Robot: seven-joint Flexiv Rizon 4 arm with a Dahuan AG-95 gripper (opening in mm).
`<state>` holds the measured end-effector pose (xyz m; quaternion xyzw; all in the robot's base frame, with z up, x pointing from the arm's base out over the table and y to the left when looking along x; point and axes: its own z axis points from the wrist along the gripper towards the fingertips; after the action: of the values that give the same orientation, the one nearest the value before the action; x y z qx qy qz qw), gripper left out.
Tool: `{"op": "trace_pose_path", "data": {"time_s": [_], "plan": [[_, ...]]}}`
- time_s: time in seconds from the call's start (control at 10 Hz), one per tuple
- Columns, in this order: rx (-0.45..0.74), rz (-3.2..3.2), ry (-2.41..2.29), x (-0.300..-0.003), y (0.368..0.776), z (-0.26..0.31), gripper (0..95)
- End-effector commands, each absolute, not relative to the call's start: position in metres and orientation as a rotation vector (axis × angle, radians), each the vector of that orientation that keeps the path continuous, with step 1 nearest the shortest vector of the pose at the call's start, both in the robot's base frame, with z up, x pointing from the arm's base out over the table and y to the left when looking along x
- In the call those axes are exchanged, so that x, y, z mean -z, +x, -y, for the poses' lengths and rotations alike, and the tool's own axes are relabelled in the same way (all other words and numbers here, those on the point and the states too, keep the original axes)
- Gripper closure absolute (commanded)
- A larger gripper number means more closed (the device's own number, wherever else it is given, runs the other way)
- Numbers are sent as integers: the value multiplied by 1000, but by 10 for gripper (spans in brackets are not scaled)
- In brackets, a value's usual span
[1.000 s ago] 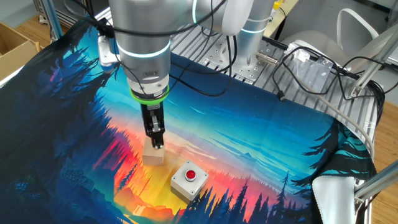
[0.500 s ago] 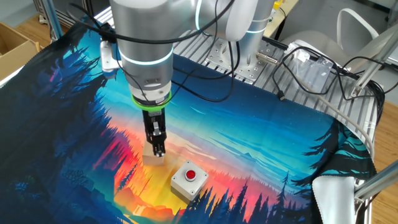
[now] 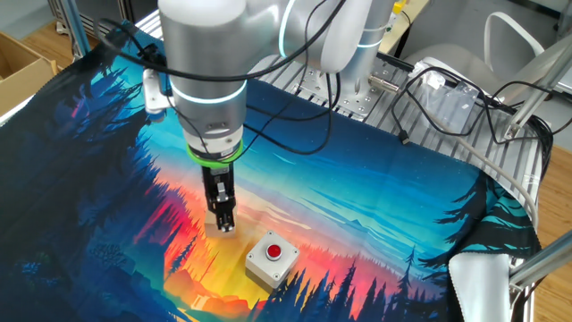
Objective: Pick up one small block
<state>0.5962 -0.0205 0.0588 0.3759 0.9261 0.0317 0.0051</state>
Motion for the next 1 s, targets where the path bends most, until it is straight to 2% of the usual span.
{"op": "trace_pose_path", "data": {"time_s": [0.1,1.0], "plan": [[-102,-2885,1172,-53,595,21,0],[-110,-2871,1177,-43,592,22,0]]}}
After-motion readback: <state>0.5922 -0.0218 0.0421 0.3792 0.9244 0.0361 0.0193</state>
